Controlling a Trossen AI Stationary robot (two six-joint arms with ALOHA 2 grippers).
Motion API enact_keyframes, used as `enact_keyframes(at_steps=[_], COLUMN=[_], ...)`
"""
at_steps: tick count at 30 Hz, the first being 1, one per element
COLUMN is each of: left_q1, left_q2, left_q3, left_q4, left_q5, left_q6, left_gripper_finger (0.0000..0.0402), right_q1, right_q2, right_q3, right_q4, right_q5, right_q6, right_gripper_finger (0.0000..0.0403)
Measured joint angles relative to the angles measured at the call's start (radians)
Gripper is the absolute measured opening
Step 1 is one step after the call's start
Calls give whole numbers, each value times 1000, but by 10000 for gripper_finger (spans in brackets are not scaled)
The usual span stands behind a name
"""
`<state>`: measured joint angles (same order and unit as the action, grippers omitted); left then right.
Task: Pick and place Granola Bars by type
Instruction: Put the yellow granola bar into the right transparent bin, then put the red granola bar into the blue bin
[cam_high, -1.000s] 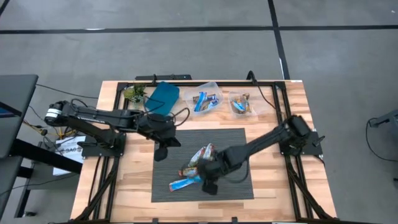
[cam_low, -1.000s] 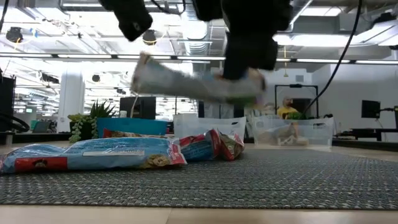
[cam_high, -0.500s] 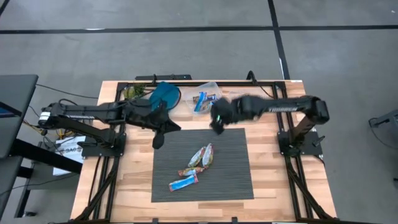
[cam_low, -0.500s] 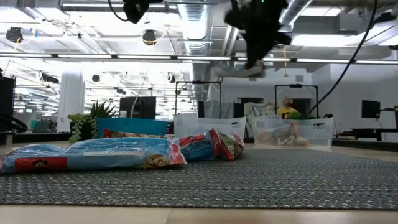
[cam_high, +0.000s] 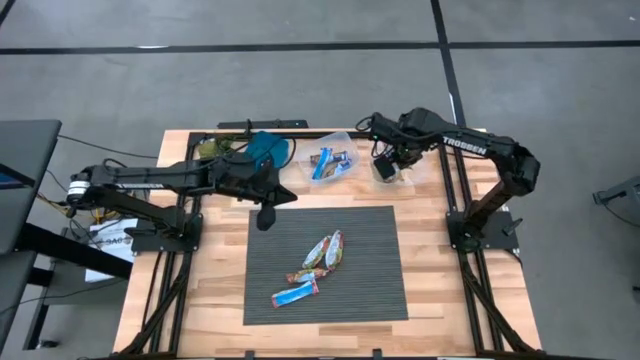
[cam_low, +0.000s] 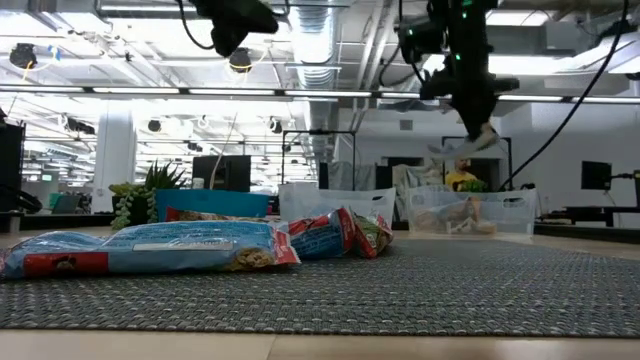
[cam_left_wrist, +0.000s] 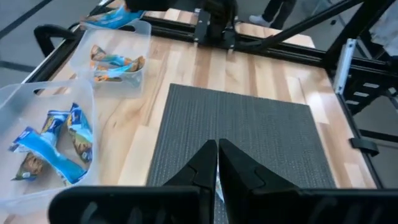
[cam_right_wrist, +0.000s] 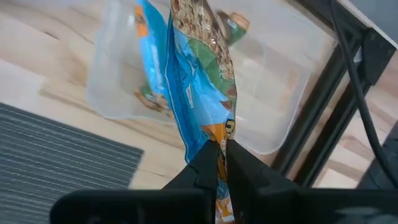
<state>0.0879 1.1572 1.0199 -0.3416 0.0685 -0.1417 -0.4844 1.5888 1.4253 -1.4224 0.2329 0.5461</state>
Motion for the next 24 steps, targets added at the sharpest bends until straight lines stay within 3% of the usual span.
enact_keyframes(at_steps=[7, 15, 20, 24], left_q1=[18, 30, 13, -29], left_q2=[9, 9, 11, 65], left_q3=[0, 0, 0, 0], left_q4=[3, -12, -12, -8], left_q5=[-5, 5, -3, -3], left_q6=[-12, -89, -174, -298], left_gripper_finger=[9, 9, 9, 9], right_q1=[-72, -90, -50, 67], right_q2=[2, 2, -8, -71], right_q3=[-68, -73, -73, -73], right_q4=[59, 131, 250, 401], right_q5=[-25, -42, -189, -335], right_q6=[-60, -139, -286, -399], right_gripper_finger=[25, 107, 157, 182])
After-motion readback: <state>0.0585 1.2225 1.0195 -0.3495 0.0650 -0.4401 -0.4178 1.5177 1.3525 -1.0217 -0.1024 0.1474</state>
